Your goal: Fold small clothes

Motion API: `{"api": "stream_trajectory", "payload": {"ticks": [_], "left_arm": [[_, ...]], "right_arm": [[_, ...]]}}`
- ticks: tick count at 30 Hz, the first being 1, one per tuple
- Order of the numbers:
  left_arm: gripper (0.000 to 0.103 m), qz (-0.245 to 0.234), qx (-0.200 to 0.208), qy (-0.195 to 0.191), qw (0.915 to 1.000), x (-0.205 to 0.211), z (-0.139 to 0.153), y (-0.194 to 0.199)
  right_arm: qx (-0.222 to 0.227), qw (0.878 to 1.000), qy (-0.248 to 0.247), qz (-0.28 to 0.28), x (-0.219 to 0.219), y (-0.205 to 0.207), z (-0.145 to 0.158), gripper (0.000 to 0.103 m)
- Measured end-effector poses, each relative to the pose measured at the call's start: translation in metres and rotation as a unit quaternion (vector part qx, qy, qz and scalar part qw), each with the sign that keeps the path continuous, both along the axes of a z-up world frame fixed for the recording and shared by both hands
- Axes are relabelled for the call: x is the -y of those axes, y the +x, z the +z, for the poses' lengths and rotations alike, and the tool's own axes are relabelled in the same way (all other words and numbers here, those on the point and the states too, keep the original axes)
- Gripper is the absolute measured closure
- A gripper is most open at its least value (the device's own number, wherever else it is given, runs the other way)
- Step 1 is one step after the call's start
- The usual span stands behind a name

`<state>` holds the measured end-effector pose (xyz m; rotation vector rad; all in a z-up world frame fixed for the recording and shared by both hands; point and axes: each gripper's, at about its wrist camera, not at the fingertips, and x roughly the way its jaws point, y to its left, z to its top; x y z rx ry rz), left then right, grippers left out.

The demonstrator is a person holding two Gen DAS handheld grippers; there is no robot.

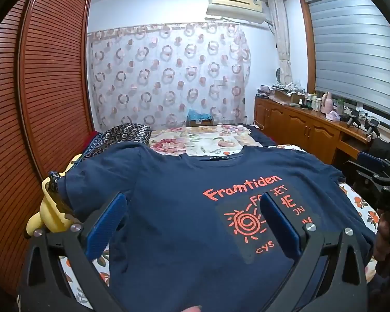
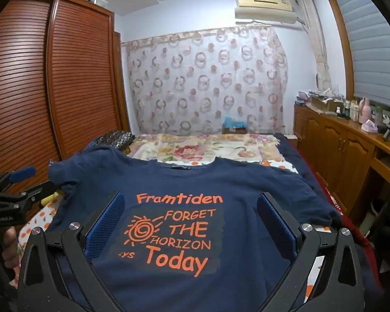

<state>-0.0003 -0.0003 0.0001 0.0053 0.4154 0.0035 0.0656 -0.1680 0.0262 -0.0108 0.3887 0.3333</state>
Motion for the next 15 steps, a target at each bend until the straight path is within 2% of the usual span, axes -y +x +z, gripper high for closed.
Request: {"api": "stream_trajectory", "payload": {"ticks": [15], "left_arm": [[0.0,0.001,0.002,-0.001,1.0,-0.0001,0.0006,-0.0012]], "right_arm": [[0.0,1.0,0.0,0.001,-0.0016,-0.0015,0.0005,0.0]]}}
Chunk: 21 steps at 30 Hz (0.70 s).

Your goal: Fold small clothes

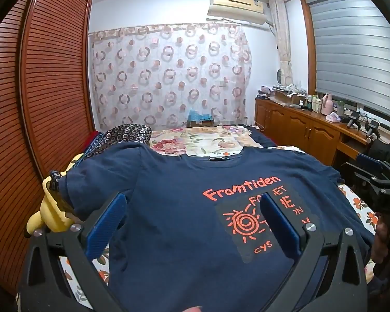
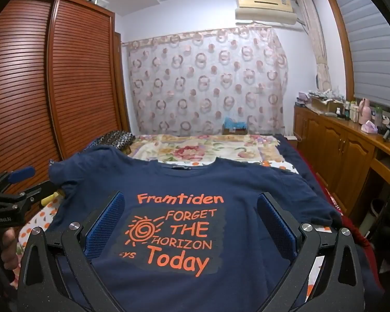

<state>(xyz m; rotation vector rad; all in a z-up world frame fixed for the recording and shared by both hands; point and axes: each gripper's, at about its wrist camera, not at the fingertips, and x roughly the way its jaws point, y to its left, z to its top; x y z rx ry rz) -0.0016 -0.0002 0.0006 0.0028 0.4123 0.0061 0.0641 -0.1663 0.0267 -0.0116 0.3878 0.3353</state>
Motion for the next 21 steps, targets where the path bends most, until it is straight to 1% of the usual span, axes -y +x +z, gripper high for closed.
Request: {"api": "stream_trajectory", "payload": {"ticks": [21], "left_arm": [[0.0,0.0,0.001,-0.001,1.0,-0.0005,0.0015,-0.0012]], "right_arm": [[0.001,1.0,0.001,0.0,-0.0004,-0.0007,0.0002,0.0]]}}
